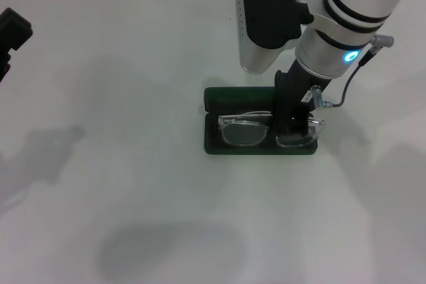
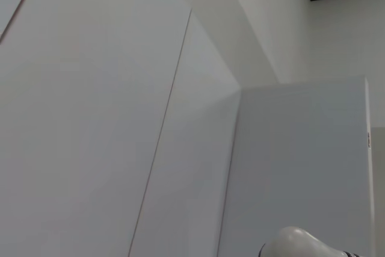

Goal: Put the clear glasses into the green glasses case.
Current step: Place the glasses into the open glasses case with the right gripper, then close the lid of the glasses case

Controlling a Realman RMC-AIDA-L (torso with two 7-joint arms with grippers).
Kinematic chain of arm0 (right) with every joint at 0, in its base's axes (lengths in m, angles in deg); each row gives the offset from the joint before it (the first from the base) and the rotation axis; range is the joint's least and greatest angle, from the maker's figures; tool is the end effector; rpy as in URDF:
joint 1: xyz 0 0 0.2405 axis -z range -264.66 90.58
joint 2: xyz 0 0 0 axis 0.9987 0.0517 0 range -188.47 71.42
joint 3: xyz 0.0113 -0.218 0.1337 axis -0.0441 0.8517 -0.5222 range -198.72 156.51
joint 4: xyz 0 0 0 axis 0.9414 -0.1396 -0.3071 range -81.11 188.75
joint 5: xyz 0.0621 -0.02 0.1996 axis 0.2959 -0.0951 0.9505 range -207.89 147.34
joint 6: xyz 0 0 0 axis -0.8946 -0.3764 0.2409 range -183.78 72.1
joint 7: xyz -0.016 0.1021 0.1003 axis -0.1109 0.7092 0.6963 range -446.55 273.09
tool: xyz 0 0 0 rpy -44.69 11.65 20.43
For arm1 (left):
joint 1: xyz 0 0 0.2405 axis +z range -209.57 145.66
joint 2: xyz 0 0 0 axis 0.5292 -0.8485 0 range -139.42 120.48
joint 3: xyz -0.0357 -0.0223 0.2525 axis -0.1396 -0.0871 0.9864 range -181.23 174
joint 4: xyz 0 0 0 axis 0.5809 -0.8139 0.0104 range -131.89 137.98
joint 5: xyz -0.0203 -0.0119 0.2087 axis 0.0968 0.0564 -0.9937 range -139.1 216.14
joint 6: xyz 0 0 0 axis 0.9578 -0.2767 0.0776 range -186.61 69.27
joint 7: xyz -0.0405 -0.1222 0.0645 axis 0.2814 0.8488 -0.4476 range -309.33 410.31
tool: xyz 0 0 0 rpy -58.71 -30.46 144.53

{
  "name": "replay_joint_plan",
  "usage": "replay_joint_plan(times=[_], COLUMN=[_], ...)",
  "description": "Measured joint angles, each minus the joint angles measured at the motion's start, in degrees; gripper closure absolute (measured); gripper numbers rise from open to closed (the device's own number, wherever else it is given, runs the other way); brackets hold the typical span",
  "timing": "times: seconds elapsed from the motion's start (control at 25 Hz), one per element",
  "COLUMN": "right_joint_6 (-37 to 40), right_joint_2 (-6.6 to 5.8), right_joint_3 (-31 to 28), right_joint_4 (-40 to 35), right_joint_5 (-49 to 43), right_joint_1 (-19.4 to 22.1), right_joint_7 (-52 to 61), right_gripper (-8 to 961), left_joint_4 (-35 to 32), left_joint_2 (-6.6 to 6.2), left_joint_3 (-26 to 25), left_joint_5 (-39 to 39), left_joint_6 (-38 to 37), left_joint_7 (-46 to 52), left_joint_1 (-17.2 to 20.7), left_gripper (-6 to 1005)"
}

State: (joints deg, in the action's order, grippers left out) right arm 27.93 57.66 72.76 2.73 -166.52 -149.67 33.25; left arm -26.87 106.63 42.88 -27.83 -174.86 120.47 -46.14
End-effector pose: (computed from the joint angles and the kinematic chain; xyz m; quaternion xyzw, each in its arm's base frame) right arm 0.0836 0.3872 -0.0658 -0.9664 -0.0330 -0.2543 0.0178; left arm -0.2680 0.2400 0.0793 -0.7750 -0.1222 -0.5916 0.1855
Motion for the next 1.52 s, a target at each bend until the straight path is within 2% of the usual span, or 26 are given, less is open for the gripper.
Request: replay_joint_plan(times=[1.52], right_joint_6=[-0.7], right_joint_2=[0.00], right_joint_3=[-2.0], right_joint_4=[0.6], right_joint_5=[0.3], right_joint_1=[-0.1], right_joint_7=[0.7], right_gripper=[820], left_joint_4=[0.6], left_joint_2=[0.00], left_joint_3=[0.0], left_joint_5=[0.0], left_joint_6=[0.0], left_joint_7=[-0.5], left_joint_1=[0.0], left_gripper=[947])
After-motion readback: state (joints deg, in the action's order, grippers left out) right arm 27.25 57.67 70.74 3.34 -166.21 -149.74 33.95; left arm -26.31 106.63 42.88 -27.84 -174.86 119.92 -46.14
